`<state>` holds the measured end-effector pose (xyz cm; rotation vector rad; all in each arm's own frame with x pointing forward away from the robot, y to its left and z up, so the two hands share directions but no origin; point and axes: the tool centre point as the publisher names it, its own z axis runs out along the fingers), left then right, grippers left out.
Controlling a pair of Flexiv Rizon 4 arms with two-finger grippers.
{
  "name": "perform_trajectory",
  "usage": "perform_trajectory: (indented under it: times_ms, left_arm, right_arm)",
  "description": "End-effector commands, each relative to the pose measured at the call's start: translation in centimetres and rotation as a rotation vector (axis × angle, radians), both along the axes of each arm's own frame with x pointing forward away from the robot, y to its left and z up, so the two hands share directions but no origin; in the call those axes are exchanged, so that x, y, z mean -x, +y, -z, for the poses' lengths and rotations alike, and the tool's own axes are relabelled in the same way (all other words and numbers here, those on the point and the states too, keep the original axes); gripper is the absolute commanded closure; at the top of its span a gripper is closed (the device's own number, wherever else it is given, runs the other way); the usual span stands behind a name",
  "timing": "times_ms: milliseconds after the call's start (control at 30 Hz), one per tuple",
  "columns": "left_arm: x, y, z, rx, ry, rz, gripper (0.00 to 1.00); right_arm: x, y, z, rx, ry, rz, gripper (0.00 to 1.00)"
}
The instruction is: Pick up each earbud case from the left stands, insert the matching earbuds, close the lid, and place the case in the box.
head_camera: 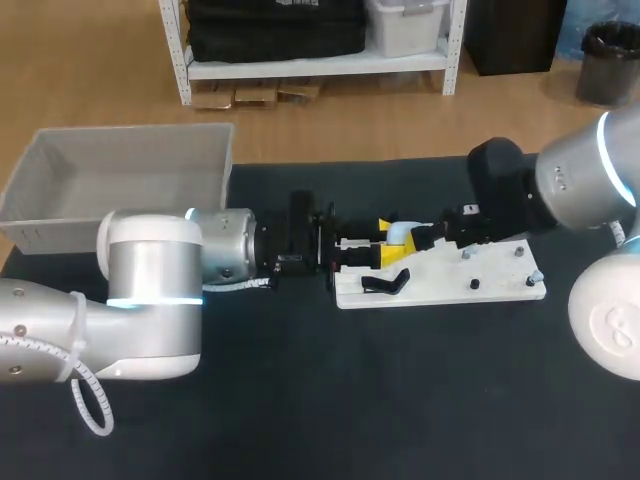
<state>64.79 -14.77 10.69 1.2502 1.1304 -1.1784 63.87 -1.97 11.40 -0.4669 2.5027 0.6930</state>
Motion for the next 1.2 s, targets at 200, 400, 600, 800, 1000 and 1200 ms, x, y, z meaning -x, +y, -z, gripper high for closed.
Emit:
perform_trajectory:
  times_ms: [200, 400, 600, 800, 1000, 1200]
  left_arm:
    - [0.1, 0.0, 0.1, 0.004, -0.002, -0.001, 1.00]
    - [0.1, 0.0, 0.1, 0.004, -0.002, -0.001, 1.00]
    - [0.1, 0.0, 0.1, 0.004, -0.002, -0.001, 1.00]
    - [0.1, 0.0, 0.1, 0.004, -0.002, -0.001, 1.00]
    - [0.1, 0.0, 0.1, 0.004, -0.002, -0.001, 1.00]
    - [0.1, 0.0, 0.1, 0.004, -0.002, -0.001, 1.00]
  right_arm:
    - [0.1, 0.0, -0.8, 0.021, -0.032, 0.031, 0.00]
    - [-0.4, -0.5, -2.1, 0.012, -0.047, 0.038, 0.00]
    - [-1.3, -1.6, -4.1, 0.025, -0.096, 0.057, 0.00]
    - [-1.7, -4.4, -5.7, 0.127, -0.141, 0.079, 0.00]
    - [-1.5, -8.2, -5.4, 0.324, -0.098, 0.113, 0.00]
    - [-1.1, -11.8, -3.3, 0.455, 0.025, 0.160, 0.00]
